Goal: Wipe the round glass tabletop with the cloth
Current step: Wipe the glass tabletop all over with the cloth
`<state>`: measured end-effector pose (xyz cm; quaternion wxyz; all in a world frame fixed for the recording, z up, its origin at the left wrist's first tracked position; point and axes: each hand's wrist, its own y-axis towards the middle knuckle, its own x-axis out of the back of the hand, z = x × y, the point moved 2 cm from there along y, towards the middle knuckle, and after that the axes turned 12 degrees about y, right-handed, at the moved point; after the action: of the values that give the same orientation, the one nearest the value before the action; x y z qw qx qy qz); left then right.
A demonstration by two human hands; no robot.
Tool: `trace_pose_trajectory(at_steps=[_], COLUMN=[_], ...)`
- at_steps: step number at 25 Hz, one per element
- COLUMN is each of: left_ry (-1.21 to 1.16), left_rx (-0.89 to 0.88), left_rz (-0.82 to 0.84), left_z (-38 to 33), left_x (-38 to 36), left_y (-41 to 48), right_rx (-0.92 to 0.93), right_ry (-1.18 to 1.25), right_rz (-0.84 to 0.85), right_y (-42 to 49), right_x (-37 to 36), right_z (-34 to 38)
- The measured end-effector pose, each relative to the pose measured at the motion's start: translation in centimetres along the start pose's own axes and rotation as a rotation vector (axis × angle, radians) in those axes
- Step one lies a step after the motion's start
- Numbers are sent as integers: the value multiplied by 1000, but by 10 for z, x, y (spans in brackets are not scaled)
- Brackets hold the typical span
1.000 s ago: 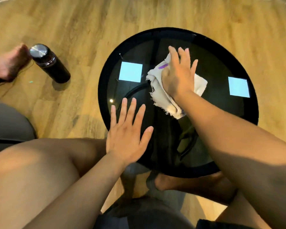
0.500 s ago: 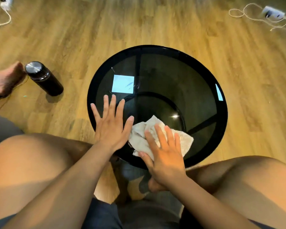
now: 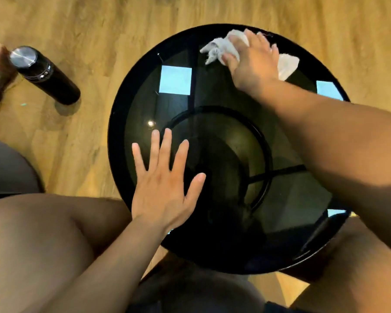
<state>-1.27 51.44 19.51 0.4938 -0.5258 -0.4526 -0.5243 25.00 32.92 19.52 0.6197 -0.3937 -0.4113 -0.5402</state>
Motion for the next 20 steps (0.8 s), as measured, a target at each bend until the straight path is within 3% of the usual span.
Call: trace_pose_trajectory(at_steps=[4,7,12,17,20], left_ry=[4,-12,-56,-172,-110], left_rx=[-4,1,35,14,-22], left_rz=[22,35,-11,-73,-22], left_z=[2,1,1,0,-2], left_x=[-2,0,11,16,13], left_y=[3,1,0,-3,-3], right_rx=[26,34,214,452,707], right_ry=[12,53,-94,173,105], right_rz=[-53,20,27,187,273], right_y=[45,27,-124,-310,-327], right_x=[1,9,-1,-14,-6], right_z=[2,10,38,32,10])
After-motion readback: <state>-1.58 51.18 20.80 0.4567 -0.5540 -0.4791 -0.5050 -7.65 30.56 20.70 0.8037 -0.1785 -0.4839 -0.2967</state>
